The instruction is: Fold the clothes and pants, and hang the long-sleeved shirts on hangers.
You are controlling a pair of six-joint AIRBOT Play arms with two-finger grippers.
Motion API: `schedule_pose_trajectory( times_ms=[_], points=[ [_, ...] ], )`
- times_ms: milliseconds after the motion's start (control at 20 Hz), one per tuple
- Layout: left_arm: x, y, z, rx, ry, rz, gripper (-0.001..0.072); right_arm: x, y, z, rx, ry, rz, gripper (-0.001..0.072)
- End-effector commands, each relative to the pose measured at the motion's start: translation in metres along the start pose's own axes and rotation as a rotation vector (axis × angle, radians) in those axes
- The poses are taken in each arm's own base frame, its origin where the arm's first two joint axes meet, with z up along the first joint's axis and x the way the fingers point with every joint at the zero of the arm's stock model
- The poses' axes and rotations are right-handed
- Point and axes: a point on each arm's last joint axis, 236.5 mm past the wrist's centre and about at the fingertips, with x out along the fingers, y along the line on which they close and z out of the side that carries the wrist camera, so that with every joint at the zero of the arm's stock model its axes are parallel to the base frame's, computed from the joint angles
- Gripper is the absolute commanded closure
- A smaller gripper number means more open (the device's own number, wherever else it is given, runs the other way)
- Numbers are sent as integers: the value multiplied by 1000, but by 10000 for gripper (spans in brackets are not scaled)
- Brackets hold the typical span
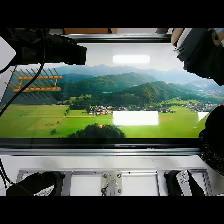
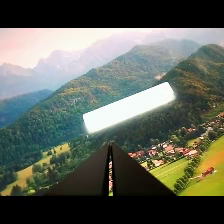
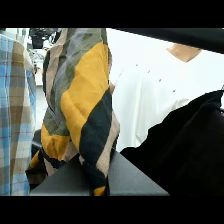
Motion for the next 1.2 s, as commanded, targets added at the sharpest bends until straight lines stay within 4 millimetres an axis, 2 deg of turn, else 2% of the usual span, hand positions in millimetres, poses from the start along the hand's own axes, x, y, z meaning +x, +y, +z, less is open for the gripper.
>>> schedule_pose_trajectory(
  times_ms=[0,150,300,500,700,900,1150],
  points=[
    [0,0,0,-2,0,1,696,0,-5,-1,-18,4,-17,706],
    [0,0,0,-2,1,1,696,-1,-28,-8,46,24,-78,705],
    [0,0,-1,-2,3,1,697,-6,-59,-33,100,113,-160,705],
    [0,0,-1,-3,5,0,697,-7,-81,-52,135,162,-218,705],
    [0,0,-2,-3,7,-1,697,-2,-82,-63,138,192,-218,705],
    [0,0,-2,-3,7,-1,696,-3,-82,-89,148,286,-216,705],
    [0,0,-2,-3,7,0,697,-5,-81,-91,149,298,-214,704]
  ],
)
